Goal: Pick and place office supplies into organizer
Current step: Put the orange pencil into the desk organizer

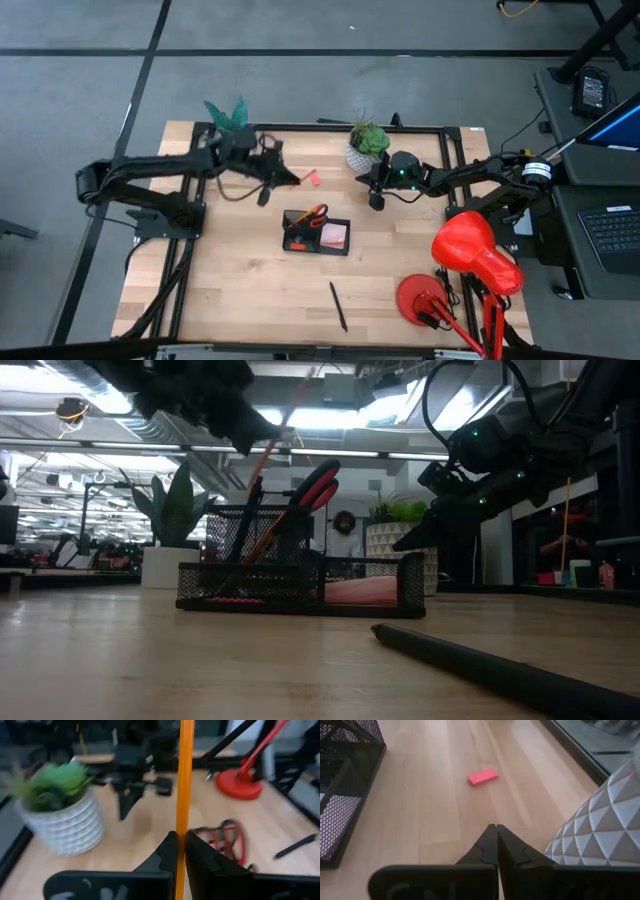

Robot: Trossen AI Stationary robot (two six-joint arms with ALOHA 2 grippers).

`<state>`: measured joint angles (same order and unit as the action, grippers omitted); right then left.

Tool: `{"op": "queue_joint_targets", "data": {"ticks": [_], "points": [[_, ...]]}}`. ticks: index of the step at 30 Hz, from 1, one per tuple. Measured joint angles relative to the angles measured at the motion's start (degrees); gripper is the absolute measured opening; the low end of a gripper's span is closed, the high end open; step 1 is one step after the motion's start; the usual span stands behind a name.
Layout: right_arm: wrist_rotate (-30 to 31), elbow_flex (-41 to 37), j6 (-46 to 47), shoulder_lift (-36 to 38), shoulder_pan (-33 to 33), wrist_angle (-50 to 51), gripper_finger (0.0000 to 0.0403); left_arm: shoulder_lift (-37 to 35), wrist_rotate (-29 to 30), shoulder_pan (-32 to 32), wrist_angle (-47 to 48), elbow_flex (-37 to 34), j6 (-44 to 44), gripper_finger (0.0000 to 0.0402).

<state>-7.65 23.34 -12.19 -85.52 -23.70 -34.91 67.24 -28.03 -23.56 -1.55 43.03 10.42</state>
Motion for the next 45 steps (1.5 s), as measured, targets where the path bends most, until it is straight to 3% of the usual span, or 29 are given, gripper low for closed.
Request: {"op": "queue_joint_targets", "data": {"ticks": [3, 10, 16, 21, 40, 45], "points": [[-0.2, 0.0, 0.8, 0.0, 0.0, -0.1, 0.0, -2.7, 2.9, 4.0, -6.4, -4.5, -2.9, 0.0015], [-0.2, 0.0, 3.2, 0.0, 0.0, -1.1, 0.0, -6.4, 16.0, 15.1, -11.1, -8.9, -5.7, 0.0015], [-0.2, 0.0, 4.5, 0.0, 0.1, -1.6, 0.0, -5.3, 28.8, 23.4, -14.1, -9.2, -5.8, 0.0015], [-0.1, 0.0, 4.4, 0.0, 1.3, -3.3, 0.0, -2.5, 36.4, 26.6, -16.7, -9.2, -7.8, 0.0016], [-0.1, 0.0, 3.1, 0.0, 5.2, -4.5, 0.0, 11.2, 41.7, 27.2, -28.9, -9.3, -18.4, 0.0016], [-0.1, 0.0, 3.5, 0.0, 6.3, -4.1, 0.0, 12.2, 44.9, 28.6, -40.3, -15.8, -21.5, 0.0016]]}}
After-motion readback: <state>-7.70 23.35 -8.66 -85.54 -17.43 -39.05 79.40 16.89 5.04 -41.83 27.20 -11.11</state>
